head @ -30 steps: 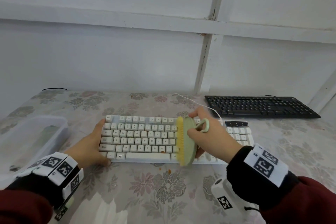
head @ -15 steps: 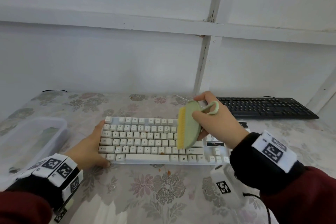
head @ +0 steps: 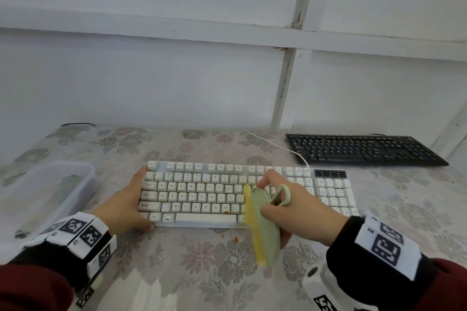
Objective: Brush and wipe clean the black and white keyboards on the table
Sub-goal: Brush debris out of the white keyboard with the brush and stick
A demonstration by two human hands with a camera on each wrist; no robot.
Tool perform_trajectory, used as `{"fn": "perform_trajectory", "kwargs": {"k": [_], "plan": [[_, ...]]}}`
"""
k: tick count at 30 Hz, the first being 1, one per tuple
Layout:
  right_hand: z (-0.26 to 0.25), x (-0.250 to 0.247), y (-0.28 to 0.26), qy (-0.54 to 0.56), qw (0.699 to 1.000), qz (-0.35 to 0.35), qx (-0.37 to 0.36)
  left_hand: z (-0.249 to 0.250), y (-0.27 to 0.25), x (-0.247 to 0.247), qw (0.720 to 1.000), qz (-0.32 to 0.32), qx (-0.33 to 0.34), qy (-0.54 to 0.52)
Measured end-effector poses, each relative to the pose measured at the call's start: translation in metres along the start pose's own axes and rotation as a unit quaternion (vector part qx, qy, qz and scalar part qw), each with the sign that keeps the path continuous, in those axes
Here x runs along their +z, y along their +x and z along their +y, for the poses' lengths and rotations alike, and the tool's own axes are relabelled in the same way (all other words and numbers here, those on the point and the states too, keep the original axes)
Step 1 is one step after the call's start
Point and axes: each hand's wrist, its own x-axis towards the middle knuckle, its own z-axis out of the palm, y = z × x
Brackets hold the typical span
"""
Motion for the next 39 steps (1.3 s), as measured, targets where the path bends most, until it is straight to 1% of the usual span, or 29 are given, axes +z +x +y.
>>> {"fn": "perform_trajectory", "kwargs": {"k": [2, 6, 7, 9, 14, 19, 22, 24, 28, 30, 36, 39], "plan": [[-0.006, -0.005, -0.001, 0.024, 1.0, 0.005, -0.001, 0.001, 0.0, 0.0, 1.0, 0.0, -0.001, -0.001], [-0.018, -0.022, 0.012, 0.073, 0.99, 0.11, -0.038, 0.0, 0.0, 0.0, 1.0, -0.004, -0.001, -0.009], [-0.02, -0.025, 0.017, 0.081, 0.987, 0.131, -0.047, 0.0, 0.0, -0.001, 1.0, -0.004, 0.0, -0.008], [-0.023, -0.027, 0.027, 0.077, 0.985, 0.147, -0.056, 0.0, 0.0, -0.001, 1.0, -0.003, 0.002, -0.006], [-0.015, -0.015, 0.032, 0.029, 0.992, 0.121, -0.028, 0.0, 0.0, -0.001, 1.0, -0.004, 0.0, 0.009], [0.001, 0.003, 0.009, -0.008, 0.998, 0.05, -0.034, -0.001, 0.0, -0.001, 1.0, -0.006, 0.005, 0.006], [-0.002, 0.001, 0.001, -0.014, 1.0, 0.008, -0.022, 0.0, 0.0, -0.001, 1.0, -0.007, 0.006, 0.008], [-0.012, -0.007, 0.003, 0.011, 0.999, 0.026, -0.027, 0.0, 0.0, -0.001, 1.0, -0.008, 0.007, 0.01], [-0.029, -0.016, 0.021, 0.081, 0.989, 0.11, -0.063, 0.0, 0.0, -0.002, 1.0, -0.005, 0.007, 0.005], [-0.033, -0.011, 0.031, 0.086, 0.985, 0.129, -0.073, 0.0, -0.001, -0.002, 1.0, -0.004, 0.008, 0.002], [-0.028, 0.006, 0.042, 0.07, 0.985, 0.141, -0.067, 0.003, -0.002, -0.001, 1.0, -0.003, 0.005, 0.011], [-0.022, 0.009, 0.039, 0.049, 0.988, 0.132, -0.059, 0.004, -0.003, -0.002, 1.0, -0.003, 0.002, 0.013]]}}
